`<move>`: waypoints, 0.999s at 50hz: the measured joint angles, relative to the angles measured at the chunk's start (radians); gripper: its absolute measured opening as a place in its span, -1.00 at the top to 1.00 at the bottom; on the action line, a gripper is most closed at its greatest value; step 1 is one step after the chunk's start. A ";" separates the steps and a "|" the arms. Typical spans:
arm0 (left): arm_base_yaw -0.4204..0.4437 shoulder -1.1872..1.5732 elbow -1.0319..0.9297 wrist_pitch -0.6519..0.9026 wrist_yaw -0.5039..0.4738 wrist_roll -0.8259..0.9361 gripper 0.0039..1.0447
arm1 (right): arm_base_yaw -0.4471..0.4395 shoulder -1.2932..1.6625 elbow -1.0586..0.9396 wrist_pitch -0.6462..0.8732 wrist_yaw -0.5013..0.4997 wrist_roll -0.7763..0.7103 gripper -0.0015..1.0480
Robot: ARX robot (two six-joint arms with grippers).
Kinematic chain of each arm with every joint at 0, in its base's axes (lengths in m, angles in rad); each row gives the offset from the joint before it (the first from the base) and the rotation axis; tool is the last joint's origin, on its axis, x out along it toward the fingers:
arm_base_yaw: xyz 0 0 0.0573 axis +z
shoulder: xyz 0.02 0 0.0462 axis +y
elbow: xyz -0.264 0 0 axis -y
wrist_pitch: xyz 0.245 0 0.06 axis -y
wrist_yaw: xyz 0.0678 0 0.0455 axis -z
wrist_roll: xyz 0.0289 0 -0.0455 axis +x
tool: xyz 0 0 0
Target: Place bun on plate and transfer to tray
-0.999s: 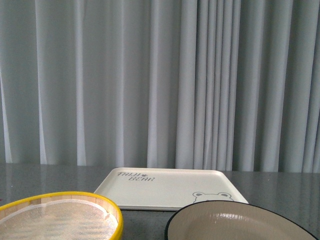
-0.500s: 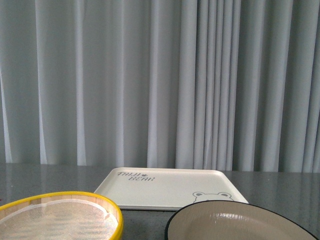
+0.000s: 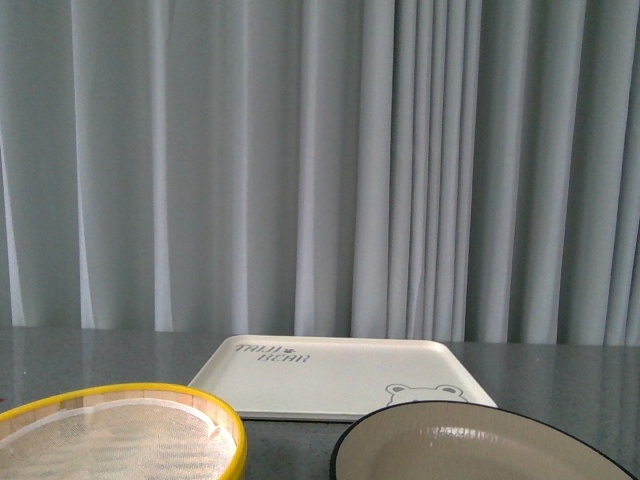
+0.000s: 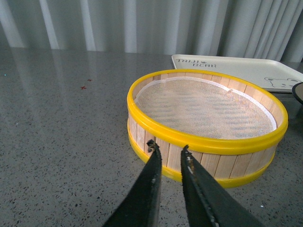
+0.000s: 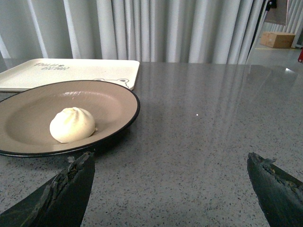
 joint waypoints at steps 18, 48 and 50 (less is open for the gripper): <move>0.000 0.000 0.000 0.000 0.000 0.000 -0.53 | 0.000 0.000 0.000 0.000 0.000 0.000 -0.83; 0.000 0.000 0.000 0.000 0.000 0.002 -0.88 | -0.002 0.155 0.098 -0.133 0.176 0.139 -0.83; 0.000 0.000 0.000 0.000 0.000 0.002 -0.88 | -0.030 0.219 0.140 -0.129 0.164 0.134 -0.83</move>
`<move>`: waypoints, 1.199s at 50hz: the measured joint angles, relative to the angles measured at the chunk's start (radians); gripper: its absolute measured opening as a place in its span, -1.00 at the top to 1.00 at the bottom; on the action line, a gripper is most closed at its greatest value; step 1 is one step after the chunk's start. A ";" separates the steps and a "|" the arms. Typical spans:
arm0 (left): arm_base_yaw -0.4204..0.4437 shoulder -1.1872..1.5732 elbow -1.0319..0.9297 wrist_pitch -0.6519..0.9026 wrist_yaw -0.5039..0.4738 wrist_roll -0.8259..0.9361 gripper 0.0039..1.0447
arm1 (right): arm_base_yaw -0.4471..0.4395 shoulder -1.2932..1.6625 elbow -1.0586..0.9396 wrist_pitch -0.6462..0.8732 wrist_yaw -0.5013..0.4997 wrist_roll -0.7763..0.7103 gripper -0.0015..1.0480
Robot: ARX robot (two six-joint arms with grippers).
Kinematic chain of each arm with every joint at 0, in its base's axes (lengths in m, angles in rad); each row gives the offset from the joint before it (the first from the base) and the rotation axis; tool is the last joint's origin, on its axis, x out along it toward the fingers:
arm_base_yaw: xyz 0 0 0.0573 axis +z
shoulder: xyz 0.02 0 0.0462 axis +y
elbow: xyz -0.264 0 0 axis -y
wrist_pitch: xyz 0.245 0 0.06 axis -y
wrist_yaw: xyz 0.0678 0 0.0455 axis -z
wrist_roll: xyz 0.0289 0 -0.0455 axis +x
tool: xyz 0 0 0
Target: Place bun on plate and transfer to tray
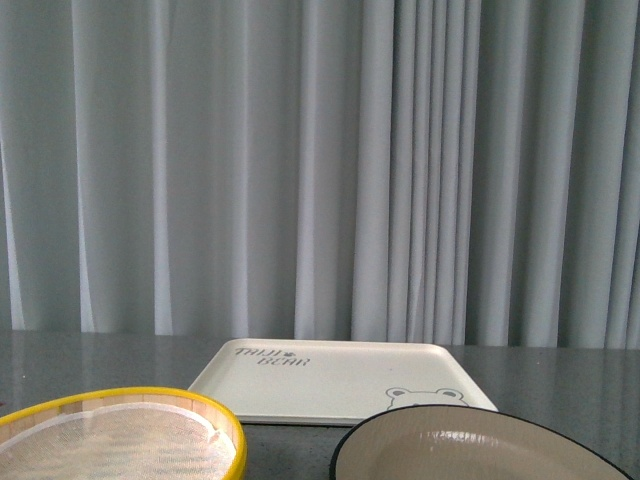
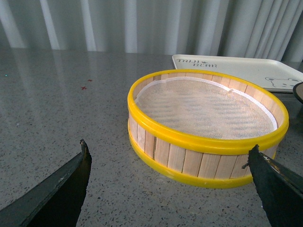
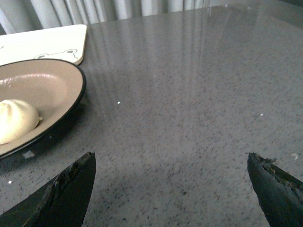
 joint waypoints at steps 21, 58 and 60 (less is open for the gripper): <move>0.000 0.000 0.000 0.000 0.000 0.000 -0.88 | -0.012 0.312 0.283 -0.219 -0.284 -0.966 -0.83; 0.000 0.000 0.000 0.000 0.000 0.000 -0.88 | 0.221 0.929 0.369 0.251 -0.348 -1.695 -0.83; 0.000 0.000 0.000 0.000 0.000 0.000 -0.88 | 0.229 0.935 0.369 0.260 -0.347 -1.695 -0.83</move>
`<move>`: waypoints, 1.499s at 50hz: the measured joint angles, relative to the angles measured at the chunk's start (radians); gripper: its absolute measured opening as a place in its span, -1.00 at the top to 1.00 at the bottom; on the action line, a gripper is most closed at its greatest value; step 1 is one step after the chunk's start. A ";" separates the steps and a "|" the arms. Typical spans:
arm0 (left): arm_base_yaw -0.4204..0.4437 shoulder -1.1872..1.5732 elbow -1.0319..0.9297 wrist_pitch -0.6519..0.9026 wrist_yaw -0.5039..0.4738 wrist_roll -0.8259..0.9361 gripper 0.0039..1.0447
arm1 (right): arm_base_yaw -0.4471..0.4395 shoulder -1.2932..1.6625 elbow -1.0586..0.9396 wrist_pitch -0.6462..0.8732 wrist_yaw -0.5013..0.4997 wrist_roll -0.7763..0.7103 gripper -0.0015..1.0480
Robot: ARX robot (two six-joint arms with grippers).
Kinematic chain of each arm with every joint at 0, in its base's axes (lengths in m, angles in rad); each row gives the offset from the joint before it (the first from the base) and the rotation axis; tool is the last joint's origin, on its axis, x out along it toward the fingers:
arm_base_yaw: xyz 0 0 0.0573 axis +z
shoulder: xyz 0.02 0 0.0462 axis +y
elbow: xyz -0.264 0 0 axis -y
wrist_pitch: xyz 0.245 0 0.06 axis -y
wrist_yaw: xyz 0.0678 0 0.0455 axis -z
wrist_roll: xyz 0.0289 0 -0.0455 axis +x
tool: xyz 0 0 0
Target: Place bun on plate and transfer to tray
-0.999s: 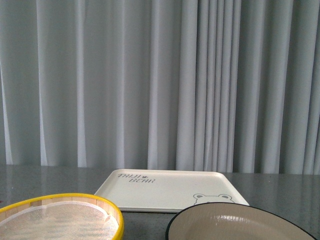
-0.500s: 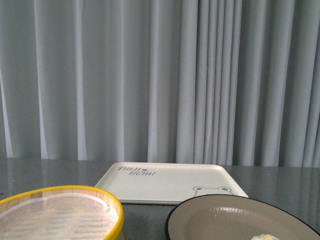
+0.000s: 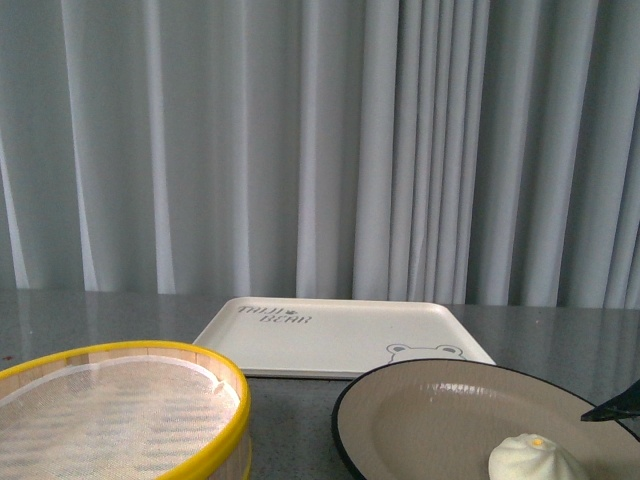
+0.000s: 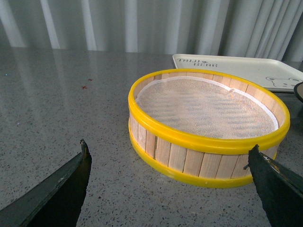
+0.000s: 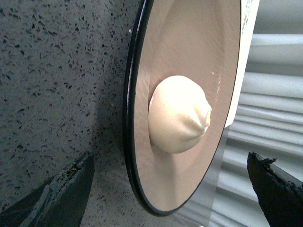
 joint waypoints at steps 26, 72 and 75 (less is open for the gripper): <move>0.000 0.000 0.000 0.000 0.000 0.000 -0.88 | 0.048 0.063 -0.002 0.116 -0.006 0.000 -0.83; 0.000 0.000 0.000 0.000 0.000 0.000 -0.88 | 0.052 0.077 -0.095 0.223 -0.044 -0.009 0.95; 0.000 0.000 0.000 0.000 0.000 0.000 -0.88 | 0.033 0.062 -0.109 0.233 -0.059 -0.042 0.95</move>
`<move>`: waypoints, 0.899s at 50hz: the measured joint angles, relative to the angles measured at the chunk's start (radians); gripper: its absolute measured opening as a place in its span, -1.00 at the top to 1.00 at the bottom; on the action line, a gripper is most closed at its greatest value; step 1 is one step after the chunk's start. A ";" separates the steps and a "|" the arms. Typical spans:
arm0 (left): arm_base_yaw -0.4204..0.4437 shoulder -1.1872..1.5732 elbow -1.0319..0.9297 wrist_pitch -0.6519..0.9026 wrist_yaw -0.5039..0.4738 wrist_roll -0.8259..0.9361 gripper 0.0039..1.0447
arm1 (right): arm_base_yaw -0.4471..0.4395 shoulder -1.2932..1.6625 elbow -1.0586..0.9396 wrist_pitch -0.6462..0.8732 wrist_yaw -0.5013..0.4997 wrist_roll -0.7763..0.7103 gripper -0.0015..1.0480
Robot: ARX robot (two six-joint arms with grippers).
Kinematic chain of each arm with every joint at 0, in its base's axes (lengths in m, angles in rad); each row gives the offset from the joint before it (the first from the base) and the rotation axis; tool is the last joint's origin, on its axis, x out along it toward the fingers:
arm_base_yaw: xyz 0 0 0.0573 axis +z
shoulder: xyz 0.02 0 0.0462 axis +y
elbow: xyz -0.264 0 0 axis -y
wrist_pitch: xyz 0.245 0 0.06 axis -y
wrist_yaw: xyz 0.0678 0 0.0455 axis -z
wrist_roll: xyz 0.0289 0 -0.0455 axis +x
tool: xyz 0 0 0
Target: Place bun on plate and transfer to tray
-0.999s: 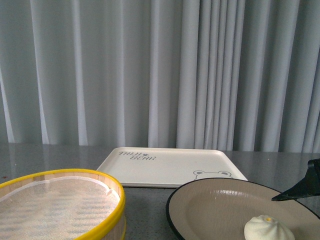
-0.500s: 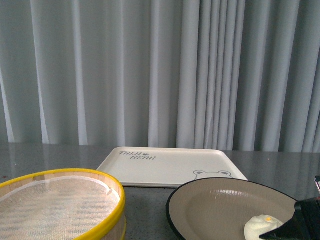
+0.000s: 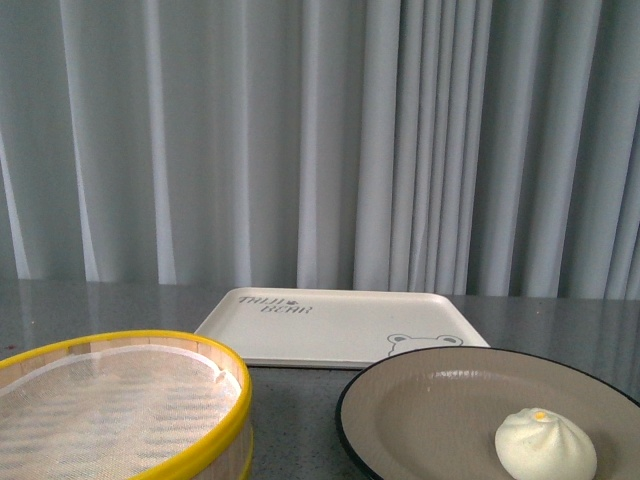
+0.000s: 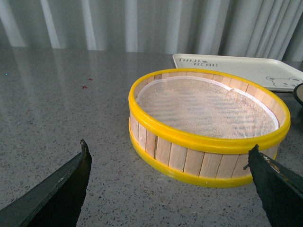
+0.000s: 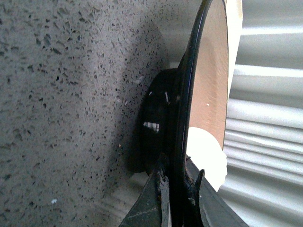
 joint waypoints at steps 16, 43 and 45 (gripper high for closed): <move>0.000 0.000 0.000 0.000 0.000 0.000 -0.88 | -0.076 -0.041 0.027 0.060 -0.031 -0.136 0.95; 0.000 0.000 0.000 0.000 0.000 0.000 -0.88 | -0.236 0.315 0.403 0.314 -0.237 0.093 0.95; 0.000 0.000 0.000 0.000 0.000 0.000 -0.88 | -0.250 0.365 0.446 0.307 -0.248 0.103 0.95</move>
